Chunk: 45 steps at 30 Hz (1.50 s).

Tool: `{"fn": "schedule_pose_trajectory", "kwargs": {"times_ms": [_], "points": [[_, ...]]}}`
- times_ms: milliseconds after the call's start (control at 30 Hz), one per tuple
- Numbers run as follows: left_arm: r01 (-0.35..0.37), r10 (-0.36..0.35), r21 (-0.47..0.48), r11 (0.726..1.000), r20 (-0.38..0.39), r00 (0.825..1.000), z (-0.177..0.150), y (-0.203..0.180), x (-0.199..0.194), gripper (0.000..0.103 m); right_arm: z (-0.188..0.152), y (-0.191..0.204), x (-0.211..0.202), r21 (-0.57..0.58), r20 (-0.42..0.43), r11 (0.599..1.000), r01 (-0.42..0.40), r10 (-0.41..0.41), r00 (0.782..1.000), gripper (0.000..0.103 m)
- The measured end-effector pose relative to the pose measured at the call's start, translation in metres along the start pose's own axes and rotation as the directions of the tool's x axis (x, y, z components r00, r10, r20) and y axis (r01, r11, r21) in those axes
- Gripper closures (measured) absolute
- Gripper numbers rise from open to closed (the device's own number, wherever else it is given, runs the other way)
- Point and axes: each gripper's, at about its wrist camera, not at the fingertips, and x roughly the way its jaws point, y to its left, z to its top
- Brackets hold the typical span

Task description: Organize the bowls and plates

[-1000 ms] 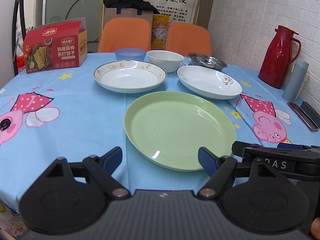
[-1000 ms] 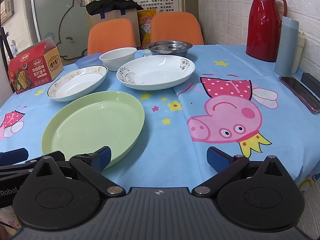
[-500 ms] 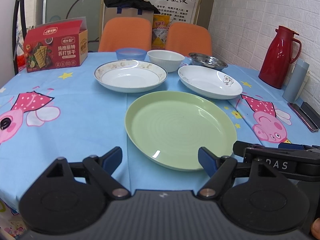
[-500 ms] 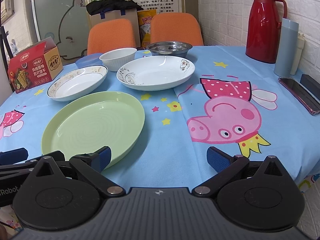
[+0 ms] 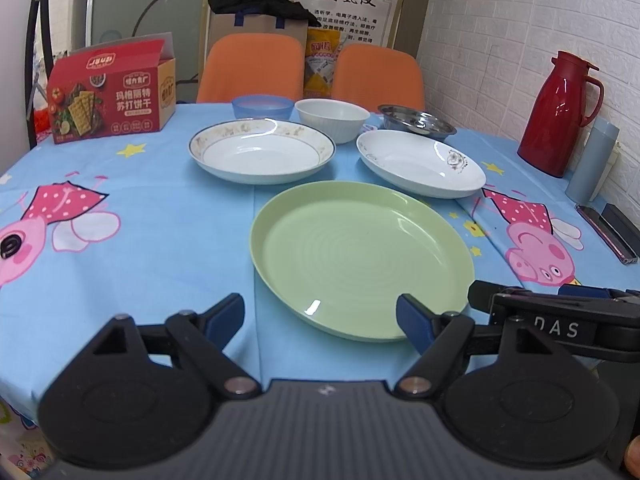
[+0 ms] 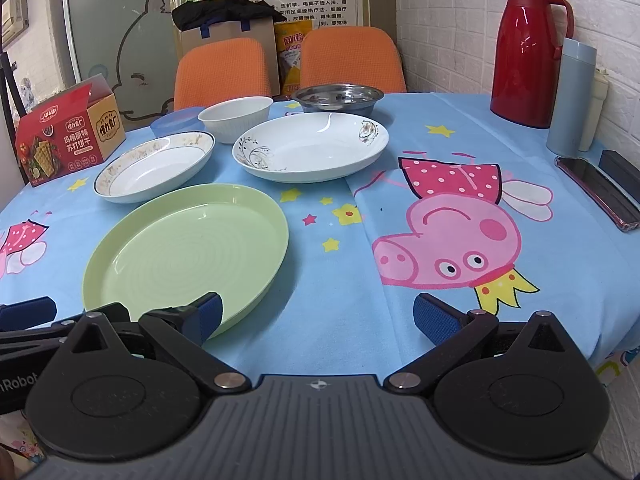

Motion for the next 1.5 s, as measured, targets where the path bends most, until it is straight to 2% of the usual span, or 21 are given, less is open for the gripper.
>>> {"fn": "schedule_pose_trajectory", "kwargs": {"times_ms": [500, 800, 933, 1067, 1300, 1500], "points": [[0.019, -0.019, -0.030, 0.999, -0.001, 1.000, 0.008, 0.010, 0.003, 0.024, 0.008, 0.011, 0.007, -0.027, -0.007, 1.000, -0.005, 0.005, 1.000, 0.000], [-0.023, 0.022, -0.061, 0.998, -0.027, 0.999, 0.028, 0.032, 0.017, 0.024, 0.022, 0.006, 0.014, -0.039, 0.015, 0.999, -0.025, 0.025, 1.000, 0.000], [-0.032, 0.025, -0.103, 0.994, -0.064, 0.998, 0.034, 0.047, 0.035, 0.024, 0.025, 0.008, 0.035, -0.045, -0.035, 0.997, -0.067, 0.066, 0.997, 0.000], [-0.030, 0.018, -0.120, 0.992, -0.096, 0.995, 0.037, 0.053, 0.053, 0.024, 0.028, 0.020, 0.057, -0.077, -0.077, 0.994, -0.074, 0.068, 0.995, 0.000], [-0.052, 0.044, -0.073, 0.996, -0.111, 0.993, 0.045, 0.052, 0.069, 0.024, 0.032, 0.034, 0.073, -0.126, -0.104, 0.987, -0.097, 0.084, 0.991, 0.000], [-0.082, 0.083, 0.010, 0.997, -0.117, 0.990, 0.044, 0.042, 0.073, 0.024, 0.032, 0.032, 0.074, -0.142, -0.089, 0.983, -0.114, 0.102, 0.991, 0.000]]}}
